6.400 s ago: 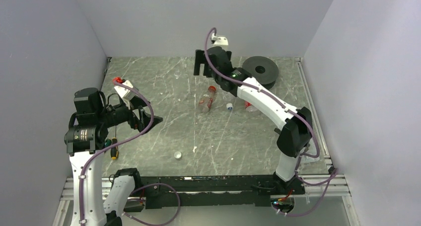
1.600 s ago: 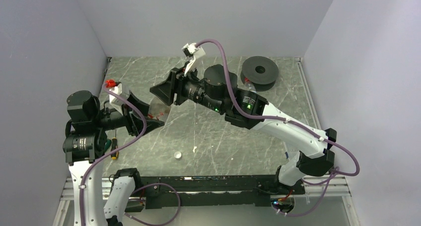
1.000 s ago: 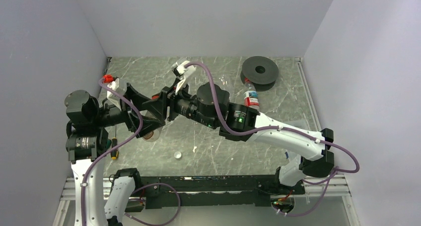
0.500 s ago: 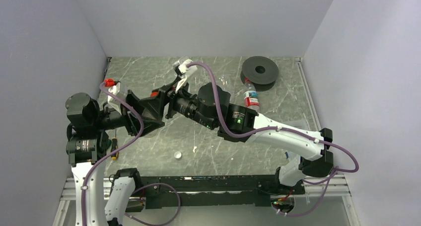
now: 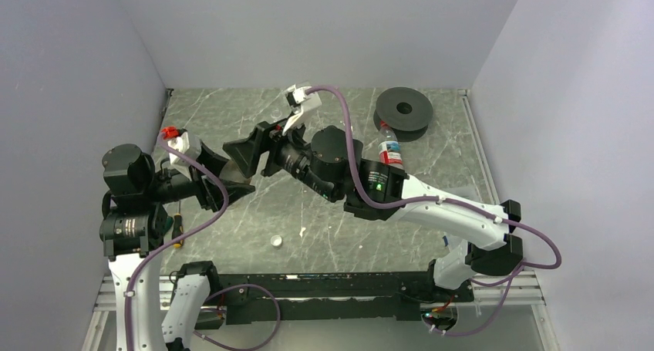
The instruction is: Unscrew the bottle caps
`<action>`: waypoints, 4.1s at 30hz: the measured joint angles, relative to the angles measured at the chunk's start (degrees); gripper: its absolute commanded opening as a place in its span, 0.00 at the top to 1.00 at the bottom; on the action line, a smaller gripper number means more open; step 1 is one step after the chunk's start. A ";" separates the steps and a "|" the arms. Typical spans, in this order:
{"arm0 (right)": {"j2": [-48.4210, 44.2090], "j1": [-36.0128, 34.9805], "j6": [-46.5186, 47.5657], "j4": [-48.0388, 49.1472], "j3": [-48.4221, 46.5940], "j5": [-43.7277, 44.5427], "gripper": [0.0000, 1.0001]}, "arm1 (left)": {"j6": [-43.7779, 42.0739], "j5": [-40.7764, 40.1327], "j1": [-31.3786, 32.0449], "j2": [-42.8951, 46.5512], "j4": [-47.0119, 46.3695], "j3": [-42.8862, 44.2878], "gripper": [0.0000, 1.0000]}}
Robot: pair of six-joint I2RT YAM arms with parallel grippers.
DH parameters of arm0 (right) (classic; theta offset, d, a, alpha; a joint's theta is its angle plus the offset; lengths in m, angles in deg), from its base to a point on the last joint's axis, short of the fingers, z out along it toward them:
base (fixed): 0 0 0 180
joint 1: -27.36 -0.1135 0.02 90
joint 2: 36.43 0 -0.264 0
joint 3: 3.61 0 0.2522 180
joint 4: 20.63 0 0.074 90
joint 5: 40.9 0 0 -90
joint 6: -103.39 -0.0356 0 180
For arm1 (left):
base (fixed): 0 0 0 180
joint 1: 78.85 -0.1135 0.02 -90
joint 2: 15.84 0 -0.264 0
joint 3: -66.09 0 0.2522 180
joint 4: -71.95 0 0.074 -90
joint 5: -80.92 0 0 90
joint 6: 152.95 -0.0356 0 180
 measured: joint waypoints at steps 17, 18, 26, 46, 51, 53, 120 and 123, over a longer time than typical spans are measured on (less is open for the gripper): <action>0.87 0.42 -1.64 -1.49 -0.81 0.35 0.53 | -0.90 -3.17 0.00 0.59 -0.70 0.00 0.83; 1.14 0.44 -1.75 -1.49 -1.11 0.20 0.62 | -0.76 -3.30 0.00 0.59 -0.74 0.00 0.83; 1.46 0.57 -1.68 -1.36 -1.53 -0.22 0.89 | 0.42 -3.78 0.00 0.57 -1.09 0.00 0.84; -5.79 6.64 9.79 10.84 5.66 -36.74 1.00 | 26.86 10.34 0.79 -0.85 -24.30 0.79 0.99; -6.84 7.04 11.58 13.51 7.91 -41.46 0.54 | 27.12 11.89 1.09 -0.26 -24.09 1.07 1.00; -6.93 7.02 11.61 13.51 8.11 -40.96 0.19 | 26.32 11.80 1.11 -0.24 -22.88 1.18 1.00; -5.51 9.07 8.83 15.12 6.73 -41.59 0.09 | 25.57 4.87 1.38 2.29 -24.37 -0.04 1.00; -5.86 8.83 8.81 13.97 6.71 -38.77 0.00 | 24.35 3.82 0.96 2.25 -23.17 0.63 1.00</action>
